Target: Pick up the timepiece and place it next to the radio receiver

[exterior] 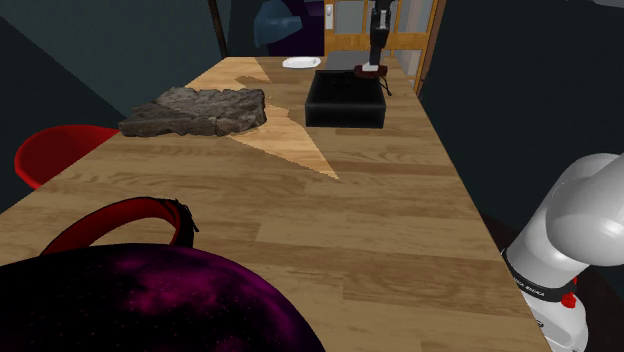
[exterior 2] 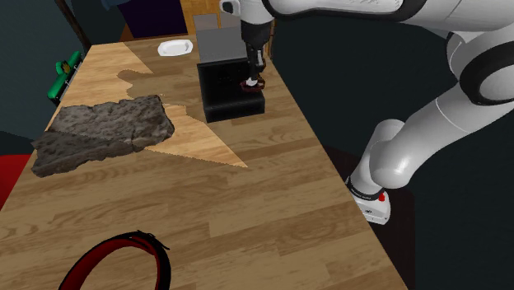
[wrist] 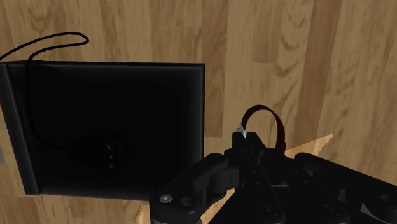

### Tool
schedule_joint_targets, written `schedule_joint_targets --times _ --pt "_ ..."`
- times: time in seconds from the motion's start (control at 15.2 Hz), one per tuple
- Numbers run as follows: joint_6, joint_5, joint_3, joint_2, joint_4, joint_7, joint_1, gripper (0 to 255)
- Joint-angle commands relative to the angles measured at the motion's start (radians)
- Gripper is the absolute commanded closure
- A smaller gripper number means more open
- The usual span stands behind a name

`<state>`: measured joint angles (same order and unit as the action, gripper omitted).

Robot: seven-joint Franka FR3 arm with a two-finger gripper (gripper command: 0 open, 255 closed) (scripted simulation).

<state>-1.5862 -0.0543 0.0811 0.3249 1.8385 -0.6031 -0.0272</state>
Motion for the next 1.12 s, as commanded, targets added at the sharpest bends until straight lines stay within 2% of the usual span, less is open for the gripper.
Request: schedule_joint_targets --times 0.0,0.4,1.06 --pt "0.002 -0.006 -0.035 0.026 0.021 -0.053 0.016 255" --pt "-0.005 -0.034 -0.141 0.080 0.072 -0.201 0.064 255" --pt "-0.138 -0.038 -0.144 0.113 0.238 -0.192 0.065 255"
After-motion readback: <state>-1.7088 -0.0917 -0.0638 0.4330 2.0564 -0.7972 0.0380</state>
